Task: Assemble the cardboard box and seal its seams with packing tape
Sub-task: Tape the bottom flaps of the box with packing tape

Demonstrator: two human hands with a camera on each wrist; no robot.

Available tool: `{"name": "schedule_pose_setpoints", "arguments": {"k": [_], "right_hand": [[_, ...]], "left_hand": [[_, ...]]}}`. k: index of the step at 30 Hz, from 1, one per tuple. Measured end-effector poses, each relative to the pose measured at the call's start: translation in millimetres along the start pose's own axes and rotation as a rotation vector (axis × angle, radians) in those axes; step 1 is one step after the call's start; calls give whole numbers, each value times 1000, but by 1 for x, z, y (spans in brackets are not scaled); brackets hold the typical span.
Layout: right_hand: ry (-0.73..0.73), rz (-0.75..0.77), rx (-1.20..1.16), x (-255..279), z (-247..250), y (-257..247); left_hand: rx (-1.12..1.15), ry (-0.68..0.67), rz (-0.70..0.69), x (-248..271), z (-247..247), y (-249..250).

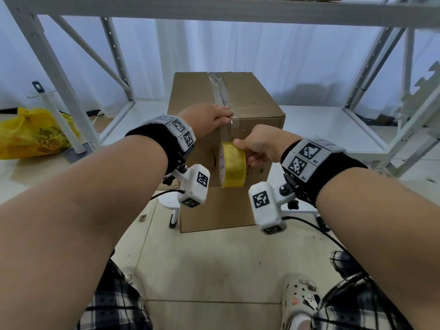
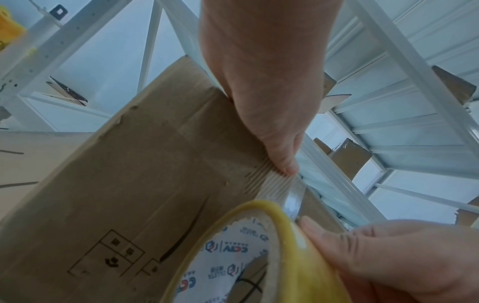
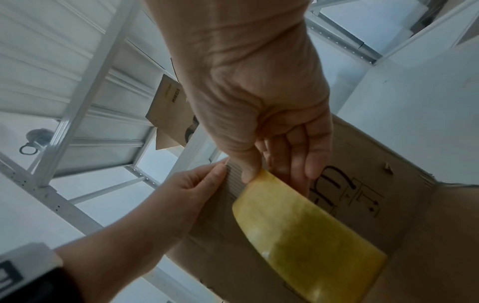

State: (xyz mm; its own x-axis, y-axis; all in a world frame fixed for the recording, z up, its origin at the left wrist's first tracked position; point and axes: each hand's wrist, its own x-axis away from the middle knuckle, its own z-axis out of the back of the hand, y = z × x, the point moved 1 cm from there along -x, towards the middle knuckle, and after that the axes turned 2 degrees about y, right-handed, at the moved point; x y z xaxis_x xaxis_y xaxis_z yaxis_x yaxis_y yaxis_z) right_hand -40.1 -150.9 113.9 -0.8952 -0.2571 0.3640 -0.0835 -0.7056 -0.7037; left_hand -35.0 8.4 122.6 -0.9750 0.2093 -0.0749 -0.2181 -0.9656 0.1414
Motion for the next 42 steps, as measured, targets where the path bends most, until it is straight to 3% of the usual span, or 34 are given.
{"name": "schedule_pose_setpoints", "arguments": {"k": [7,13,16,21,28,35,42], "right_hand": [[17,-72,-40,-9,-19,8],[24,-96,-61,-18,-15,9],[-39,-94,-83,-17,-11,8],[-156,-88,-89,-12,-2,11],[-66,-73,-137,-10,3,16],[-23,-60,-122,-11,-8,14],[-38,-69,-1,-17,-15,19]], "left_hand": [[-14,39,-14,0,-2,-3],[-118,226,-9,-5,-14,-3],[-204,263,-38,-10,-15,-3],[-351,283,-57,-14,-25,1],[-479,280,-80,-11,-30,4],[-380,186,-84,-12,-15,8],[-366,206,-75,-13,-17,6]]}}
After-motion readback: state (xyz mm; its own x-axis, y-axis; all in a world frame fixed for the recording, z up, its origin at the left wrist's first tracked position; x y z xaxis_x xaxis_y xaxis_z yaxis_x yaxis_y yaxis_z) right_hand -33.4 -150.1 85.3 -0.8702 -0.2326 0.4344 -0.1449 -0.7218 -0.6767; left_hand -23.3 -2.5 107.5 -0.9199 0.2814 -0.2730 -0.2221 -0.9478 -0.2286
